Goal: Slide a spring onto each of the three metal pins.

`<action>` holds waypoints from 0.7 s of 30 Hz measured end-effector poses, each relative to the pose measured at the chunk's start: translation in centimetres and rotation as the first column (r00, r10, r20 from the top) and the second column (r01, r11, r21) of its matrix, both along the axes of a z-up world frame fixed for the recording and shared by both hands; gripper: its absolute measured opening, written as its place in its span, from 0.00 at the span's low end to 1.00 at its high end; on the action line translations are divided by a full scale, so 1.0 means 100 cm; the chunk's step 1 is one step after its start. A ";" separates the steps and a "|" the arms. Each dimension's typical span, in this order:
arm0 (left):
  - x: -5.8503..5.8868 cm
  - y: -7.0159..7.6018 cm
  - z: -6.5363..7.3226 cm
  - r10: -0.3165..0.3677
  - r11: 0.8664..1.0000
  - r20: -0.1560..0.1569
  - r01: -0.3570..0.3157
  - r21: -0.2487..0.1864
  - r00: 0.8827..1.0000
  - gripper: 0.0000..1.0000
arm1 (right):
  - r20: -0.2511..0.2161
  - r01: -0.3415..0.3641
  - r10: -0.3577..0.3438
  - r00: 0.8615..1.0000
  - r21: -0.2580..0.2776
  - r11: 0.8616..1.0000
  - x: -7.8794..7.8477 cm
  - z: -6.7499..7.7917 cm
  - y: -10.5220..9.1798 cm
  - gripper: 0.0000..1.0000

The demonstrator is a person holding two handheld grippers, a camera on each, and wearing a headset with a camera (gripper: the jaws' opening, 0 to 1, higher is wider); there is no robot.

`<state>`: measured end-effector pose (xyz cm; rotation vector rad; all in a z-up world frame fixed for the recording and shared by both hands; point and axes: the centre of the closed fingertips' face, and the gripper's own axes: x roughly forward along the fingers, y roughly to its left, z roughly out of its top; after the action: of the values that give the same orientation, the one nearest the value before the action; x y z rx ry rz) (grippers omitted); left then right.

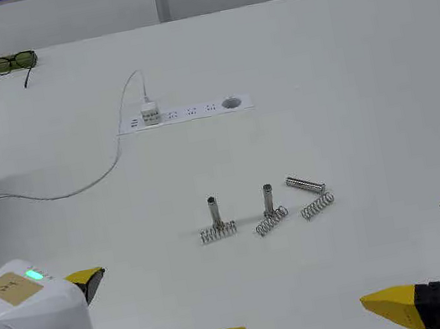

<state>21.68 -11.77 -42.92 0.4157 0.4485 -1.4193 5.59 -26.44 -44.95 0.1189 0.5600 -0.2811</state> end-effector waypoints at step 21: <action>0.000 0.001 -0.001 0.002 1.000 -0.009 -0.002 0.001 1.000 0.94 | -0.009 -0.007 0.007 1.000 0.006 1.000 -0.001 -0.002 0.003 0.91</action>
<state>21.63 -11.67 -43.01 0.4097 0.4568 -1.4192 5.47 -26.14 -45.15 0.1212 0.5702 -0.2733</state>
